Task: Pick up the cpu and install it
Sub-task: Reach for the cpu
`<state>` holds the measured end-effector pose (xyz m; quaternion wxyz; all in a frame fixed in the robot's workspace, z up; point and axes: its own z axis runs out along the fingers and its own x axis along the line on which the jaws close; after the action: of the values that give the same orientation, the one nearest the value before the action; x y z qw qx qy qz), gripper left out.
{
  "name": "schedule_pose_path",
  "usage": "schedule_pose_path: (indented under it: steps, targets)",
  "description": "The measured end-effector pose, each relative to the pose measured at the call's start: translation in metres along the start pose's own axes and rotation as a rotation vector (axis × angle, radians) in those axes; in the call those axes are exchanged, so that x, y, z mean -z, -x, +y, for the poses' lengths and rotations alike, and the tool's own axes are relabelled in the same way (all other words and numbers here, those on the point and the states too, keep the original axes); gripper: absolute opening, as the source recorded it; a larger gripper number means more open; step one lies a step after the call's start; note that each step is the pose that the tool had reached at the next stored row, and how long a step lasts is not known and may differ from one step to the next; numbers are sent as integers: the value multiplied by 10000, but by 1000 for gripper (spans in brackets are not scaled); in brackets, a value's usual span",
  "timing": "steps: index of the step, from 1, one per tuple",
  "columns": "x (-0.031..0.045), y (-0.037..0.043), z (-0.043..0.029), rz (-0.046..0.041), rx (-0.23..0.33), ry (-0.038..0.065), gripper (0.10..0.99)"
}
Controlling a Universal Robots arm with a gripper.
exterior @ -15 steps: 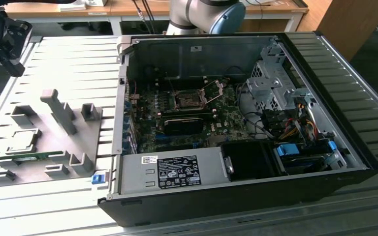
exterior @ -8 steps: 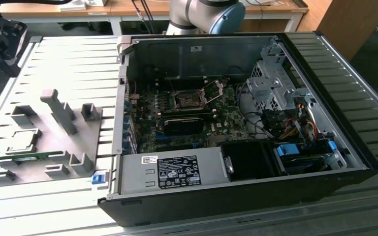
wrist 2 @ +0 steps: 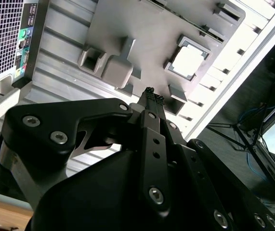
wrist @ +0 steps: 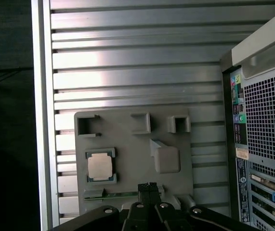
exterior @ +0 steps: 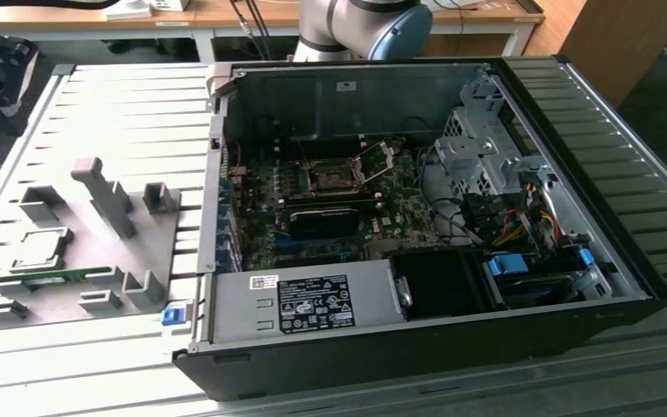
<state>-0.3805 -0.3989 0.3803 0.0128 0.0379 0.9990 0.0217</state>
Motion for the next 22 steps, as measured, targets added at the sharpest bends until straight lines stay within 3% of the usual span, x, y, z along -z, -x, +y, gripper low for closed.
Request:
schedule_pose_path:
  steps: [22]
  targets:
    - [-9,-202,-16,4,-1,-1,106]
